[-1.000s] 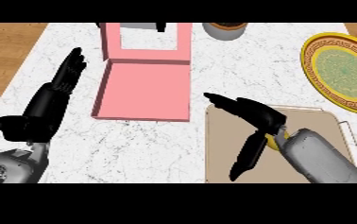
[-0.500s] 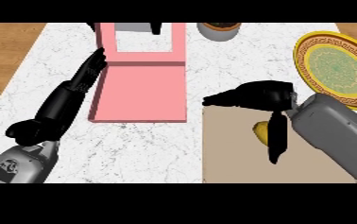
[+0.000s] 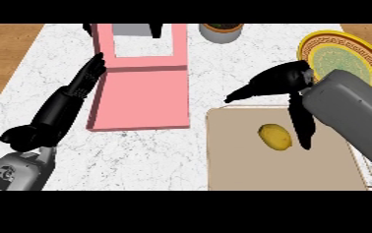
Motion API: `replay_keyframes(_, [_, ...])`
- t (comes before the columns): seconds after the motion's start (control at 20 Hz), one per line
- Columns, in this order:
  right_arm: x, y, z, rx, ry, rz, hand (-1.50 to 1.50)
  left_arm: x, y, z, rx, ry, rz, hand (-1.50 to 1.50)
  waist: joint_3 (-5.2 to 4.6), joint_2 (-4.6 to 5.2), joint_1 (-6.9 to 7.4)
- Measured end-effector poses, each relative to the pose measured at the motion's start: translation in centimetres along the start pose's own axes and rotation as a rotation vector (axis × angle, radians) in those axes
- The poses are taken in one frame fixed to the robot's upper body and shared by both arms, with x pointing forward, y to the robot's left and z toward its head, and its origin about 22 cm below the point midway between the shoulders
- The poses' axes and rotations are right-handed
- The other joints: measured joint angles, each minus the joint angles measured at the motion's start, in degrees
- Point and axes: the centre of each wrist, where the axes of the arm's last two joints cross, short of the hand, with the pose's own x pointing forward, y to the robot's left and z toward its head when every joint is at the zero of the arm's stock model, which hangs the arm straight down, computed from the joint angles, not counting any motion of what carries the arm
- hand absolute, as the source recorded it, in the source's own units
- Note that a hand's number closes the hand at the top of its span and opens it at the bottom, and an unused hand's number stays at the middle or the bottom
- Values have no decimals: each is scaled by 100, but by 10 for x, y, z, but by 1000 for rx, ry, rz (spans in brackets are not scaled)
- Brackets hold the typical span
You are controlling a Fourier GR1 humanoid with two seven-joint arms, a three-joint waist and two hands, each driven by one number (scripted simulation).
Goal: Pick the lemon from the tray and place it in the plate
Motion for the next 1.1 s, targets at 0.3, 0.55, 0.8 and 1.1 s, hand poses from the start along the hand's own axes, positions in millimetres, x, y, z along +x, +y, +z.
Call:
replay_keyframes(0.3, [9,-19,-6,57,113,54,-150,-2,1,-1,2,-2,8,0,-1,-3,2])
replay_keyframes(0.55, [6,-40,-3,43,183,53,-150,-3,3,-1,0,-4,3,0,1,4,8])
replay_keyframes(0.8, [-5,-46,-11,52,217,27,-150,-3,1,-3,-5,-9,5,0,3,17,31])
replay_keyframes(1.1, [-11,-42,-21,93,234,34,-150,-1,0,2,-5,-6,1,0,5,17,46])
